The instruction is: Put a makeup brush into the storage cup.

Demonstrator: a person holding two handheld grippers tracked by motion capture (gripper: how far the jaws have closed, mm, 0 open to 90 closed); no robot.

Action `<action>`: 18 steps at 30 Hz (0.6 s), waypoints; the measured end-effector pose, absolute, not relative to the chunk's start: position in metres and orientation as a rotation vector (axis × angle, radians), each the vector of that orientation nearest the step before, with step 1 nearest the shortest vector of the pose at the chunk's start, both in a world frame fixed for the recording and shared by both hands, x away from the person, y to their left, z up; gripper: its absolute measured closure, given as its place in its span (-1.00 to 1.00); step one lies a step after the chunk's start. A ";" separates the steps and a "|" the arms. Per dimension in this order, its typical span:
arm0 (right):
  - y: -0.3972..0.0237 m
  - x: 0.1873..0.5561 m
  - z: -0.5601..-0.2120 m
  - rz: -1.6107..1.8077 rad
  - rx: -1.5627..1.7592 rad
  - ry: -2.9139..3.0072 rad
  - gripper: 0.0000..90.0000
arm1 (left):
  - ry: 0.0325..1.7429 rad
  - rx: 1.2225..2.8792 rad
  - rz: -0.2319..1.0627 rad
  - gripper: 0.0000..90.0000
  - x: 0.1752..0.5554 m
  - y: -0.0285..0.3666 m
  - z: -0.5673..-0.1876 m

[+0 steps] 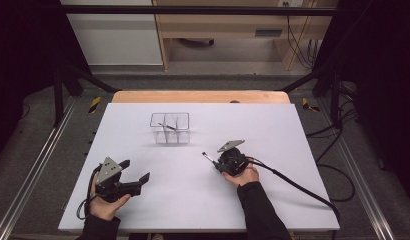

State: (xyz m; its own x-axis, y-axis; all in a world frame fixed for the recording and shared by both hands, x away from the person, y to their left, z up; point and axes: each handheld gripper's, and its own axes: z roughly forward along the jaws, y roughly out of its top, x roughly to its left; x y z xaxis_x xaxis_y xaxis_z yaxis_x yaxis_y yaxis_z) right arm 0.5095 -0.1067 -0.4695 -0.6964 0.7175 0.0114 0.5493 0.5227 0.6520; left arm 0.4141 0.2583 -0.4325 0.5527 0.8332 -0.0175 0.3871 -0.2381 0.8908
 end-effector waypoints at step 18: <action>-0.099 0.522 -0.439 0.719 1.023 2.671 0.32 | 0.998 1.845 0.587 -0.68 0.414 0.259 -0.432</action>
